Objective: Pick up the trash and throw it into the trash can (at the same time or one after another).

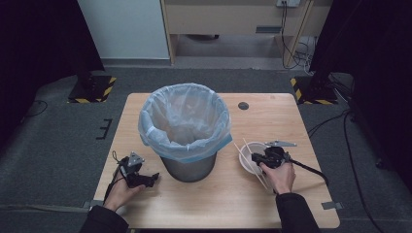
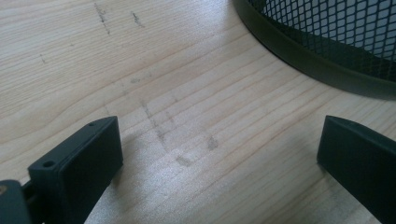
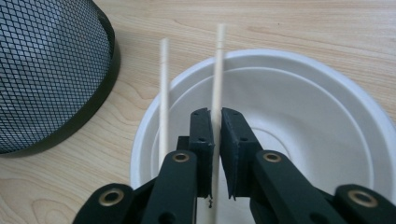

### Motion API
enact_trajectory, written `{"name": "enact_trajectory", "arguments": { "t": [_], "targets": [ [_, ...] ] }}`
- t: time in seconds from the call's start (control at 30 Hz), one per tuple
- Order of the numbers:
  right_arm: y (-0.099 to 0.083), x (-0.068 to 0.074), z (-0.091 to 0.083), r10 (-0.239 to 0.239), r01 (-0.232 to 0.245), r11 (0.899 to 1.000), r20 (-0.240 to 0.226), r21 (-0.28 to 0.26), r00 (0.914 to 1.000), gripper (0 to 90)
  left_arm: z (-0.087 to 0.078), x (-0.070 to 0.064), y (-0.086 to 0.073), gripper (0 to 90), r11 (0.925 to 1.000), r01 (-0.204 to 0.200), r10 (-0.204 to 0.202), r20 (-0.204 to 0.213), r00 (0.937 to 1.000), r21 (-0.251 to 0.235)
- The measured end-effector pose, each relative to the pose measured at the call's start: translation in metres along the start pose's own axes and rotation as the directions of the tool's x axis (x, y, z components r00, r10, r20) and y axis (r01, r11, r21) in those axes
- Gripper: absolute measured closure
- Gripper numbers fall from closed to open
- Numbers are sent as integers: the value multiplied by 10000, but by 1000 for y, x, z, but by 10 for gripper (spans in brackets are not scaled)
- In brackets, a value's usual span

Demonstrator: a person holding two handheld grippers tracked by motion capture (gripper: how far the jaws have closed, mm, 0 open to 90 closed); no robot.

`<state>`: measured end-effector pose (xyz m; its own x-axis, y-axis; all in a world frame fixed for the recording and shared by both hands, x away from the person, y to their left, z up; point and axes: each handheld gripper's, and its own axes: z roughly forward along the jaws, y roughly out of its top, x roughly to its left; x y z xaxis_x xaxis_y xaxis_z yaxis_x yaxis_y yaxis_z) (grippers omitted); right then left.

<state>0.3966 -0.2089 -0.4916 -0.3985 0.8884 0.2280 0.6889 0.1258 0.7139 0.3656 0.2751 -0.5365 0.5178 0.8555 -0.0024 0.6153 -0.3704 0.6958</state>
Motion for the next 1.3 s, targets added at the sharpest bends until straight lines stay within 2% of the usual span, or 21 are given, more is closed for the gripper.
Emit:
{"name": "enact_trajectory", "arguments": {
  "t": [0.37,0.4,0.63,0.97,1.0,1.3],
  "targets": [
    [-1,0,1,-276,273,9995,167,160,9995,822,0,0,0,0,10000,-1,1,1,10000,2],
    [-2,0,2,-400,396,9990,204,225,9990,830,0,0,0,0,10000,1,-1,2,10000,0],
    [-1,-1,1,-401,397,9989,184,231,9990,854,0,0,0,0,10000,0,0,2,10000,2],
    [7,-9,-13,-134,142,9988,170,-464,9998,855,0,0,0,0,10000,1,-1,3,10000,3],
    [10,-11,-18,-28,39,9974,157,-720,9999,855,0,0,0,0,10000,0,0,3,10000,1],
    [18,-22,-41,469,-459,9852,22,-1654,9989,854,0,0,0,0,10000,3,-3,2,10000,0]
  ]
}}
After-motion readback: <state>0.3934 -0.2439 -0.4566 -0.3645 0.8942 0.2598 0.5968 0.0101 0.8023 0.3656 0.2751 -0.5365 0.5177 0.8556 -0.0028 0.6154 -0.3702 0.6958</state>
